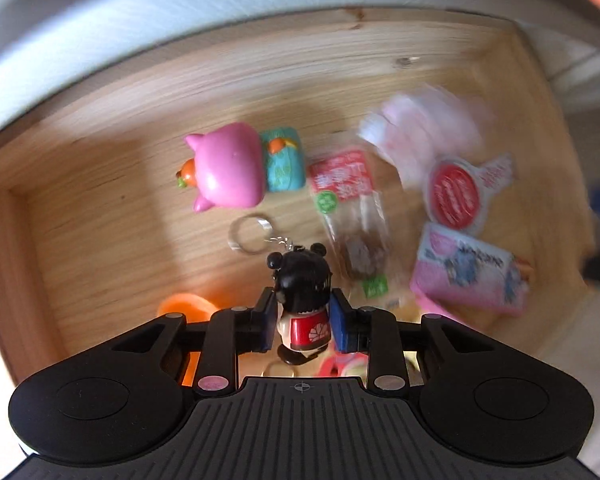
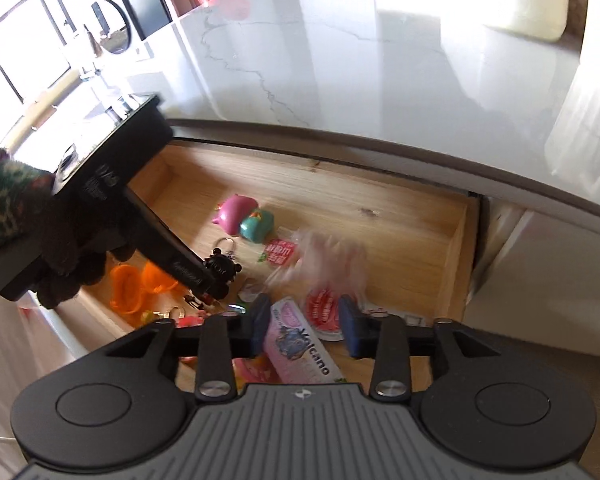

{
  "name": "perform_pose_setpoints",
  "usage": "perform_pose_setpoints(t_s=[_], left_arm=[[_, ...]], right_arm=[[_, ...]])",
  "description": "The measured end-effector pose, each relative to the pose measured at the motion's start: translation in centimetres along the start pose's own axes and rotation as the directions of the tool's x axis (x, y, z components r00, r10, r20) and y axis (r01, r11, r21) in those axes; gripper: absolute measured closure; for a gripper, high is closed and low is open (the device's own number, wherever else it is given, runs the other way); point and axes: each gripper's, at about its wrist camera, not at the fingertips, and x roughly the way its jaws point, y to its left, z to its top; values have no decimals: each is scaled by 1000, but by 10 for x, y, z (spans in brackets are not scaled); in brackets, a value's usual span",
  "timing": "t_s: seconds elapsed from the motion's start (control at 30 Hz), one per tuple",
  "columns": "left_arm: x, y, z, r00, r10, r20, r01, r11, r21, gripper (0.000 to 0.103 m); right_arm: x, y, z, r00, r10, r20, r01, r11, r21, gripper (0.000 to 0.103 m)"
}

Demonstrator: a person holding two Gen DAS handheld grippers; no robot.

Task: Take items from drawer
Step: 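Grasp the black mouse figure with the left gripper while the right gripper regrasps the tissue, then lift both items onto the countertop and open both grippers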

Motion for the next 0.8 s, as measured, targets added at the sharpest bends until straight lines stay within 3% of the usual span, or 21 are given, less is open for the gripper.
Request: perform_pose_setpoints(t_s=[0.2,0.33,0.47,0.57,0.63,0.67,0.7,0.73,0.8], left_arm=[[-45,18,-39,991,-70,111,66,997,44,72],[-68,30,-58,979,-76,187,76,997,9,72],[-71,34,-67,966,-93,241,100,995,-18,72],[-71,36,-73,960,-120,253,131,991,-27,72],[-75,34,-77,958,-106,268,114,993,-15,72],[-76,32,-78,956,-95,277,101,995,-6,72],[-78,30,-79,955,-85,284,88,996,2,72],[-80,29,-82,953,-73,294,74,997,8,72],[-82,28,-86,948,-67,311,67,998,11,72]], right_arm=[[27,12,29,995,-94,-34,85,975,-204,60],[57,34,37,987,-155,-38,131,923,-361,60],[99,49,39,961,-271,-45,219,853,-474,60],[130,49,42,944,-315,-101,228,840,-492,60],[148,49,41,931,-342,-125,234,824,-516,60],[153,49,41,930,-340,-137,226,826,-517,63],[155,49,43,932,-329,-151,213,835,-507,76],[155,49,45,935,-315,-162,202,850,-487,82],[145,50,49,945,-280,-167,180,876,-449,86]])
